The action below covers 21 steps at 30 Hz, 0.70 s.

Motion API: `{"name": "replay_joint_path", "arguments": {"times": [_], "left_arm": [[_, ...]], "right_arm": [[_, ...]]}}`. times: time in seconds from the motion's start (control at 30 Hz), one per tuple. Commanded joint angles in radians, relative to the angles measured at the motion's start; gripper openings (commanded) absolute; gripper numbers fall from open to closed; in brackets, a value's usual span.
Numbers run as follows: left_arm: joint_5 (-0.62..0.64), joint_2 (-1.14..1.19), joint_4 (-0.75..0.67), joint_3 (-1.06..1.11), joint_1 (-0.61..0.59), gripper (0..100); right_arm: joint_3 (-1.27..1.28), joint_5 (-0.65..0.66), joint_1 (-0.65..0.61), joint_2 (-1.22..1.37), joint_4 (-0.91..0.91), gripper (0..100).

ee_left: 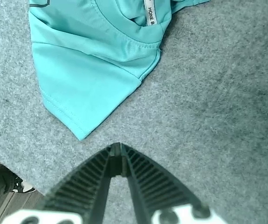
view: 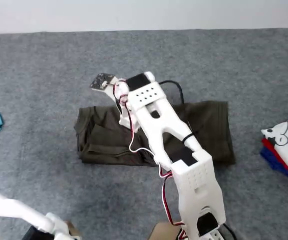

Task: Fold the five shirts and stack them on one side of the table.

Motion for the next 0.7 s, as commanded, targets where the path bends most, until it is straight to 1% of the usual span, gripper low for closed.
{"name": "replay_joint_path", "arguments": {"times": [0.0, 0.07, 0.1, 0.23, 0.47, 0.57, 0.67], "left_arm": [[-0.006, -0.021, -0.015, -0.004, 0.003, 1], [-0.006, -0.021, -0.015, -0.004, 0.003, 1], [-0.006, -0.021, -0.015, -0.004, 0.003, 1], [-0.006, -0.021, -0.015, -0.005, 0.003, 1], [-0.006, -0.021, -0.015, -0.005, 0.003, 1], [-0.006, -0.021, -0.015, -0.005, 0.003, 1], [-0.006, -0.021, -0.015, -0.005, 0.003, 1]], "right_arm": [[-0.152, -0.009, -0.045, -0.058, 0.125, 8.6], [-0.176, -0.015, -0.074, -0.065, 0.16, 2.0], [-0.176, -0.017, -0.087, -0.07, 0.162, 0.3], [-0.143, -0.063, -0.139, -0.091, 0.16, 0.9], [0.051, -0.068, -0.268, -0.09, 0.147, 1.0], [0.115, -0.061, -0.269, -0.09, 0.074, 1.0], [0.15, -0.057, -0.222, -0.07, 0.007, 1.0]]}}
